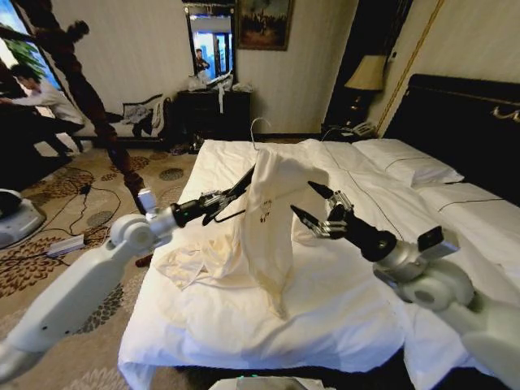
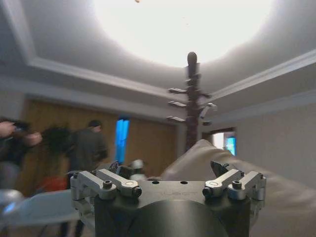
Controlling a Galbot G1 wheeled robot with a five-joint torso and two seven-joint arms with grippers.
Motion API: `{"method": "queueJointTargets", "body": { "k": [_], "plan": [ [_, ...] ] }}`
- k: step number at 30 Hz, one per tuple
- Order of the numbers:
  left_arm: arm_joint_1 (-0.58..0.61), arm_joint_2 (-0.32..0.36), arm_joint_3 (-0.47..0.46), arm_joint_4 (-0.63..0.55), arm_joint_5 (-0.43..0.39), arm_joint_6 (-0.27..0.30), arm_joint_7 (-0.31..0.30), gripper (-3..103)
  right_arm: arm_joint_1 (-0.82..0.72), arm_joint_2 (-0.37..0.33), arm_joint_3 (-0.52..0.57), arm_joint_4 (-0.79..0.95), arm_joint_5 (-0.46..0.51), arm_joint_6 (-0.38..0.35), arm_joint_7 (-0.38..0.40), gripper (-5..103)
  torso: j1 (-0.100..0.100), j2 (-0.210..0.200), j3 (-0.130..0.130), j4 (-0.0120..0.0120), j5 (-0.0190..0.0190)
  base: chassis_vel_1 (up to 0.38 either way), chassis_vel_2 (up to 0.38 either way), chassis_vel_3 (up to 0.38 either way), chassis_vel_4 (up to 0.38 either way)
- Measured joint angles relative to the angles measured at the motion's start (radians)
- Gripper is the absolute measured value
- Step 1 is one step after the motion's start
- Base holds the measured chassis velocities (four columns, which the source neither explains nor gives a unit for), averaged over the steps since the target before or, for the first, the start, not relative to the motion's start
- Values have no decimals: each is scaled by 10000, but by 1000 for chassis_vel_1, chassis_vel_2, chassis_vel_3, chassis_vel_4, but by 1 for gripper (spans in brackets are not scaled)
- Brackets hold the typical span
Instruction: Pick up the clothes from the bed and hang them on the clothes hanger.
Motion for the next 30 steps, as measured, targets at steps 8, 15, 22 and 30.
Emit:
{"method": "queueJointTargets", "body": {
  "k": [8,15,22,30],
  "plan": [
    [282,390,-378,342,253,277,1155,16,-90,-596,808,-575,777,-439,-781,100,0,1,0,0,2,0,0,0,0],
    [332,517,-373,249,555,372,1430,16,-197,-905,1185,-717,430,-1068,-1064,100,0,0,0,0,2,0,0,0,0],
    [306,625,-354,84,844,416,1828,16,-40,-1601,1321,-1728,-246,-2051,-2699,100,0,0,1,1,4,0,0,0,0],
    [327,452,-471,-174,1068,418,2243,16,155,-1952,1020,-2259,-347,-2607,-3636,100,0,0,0,0,3,0,0,0,0]
  ]
}}
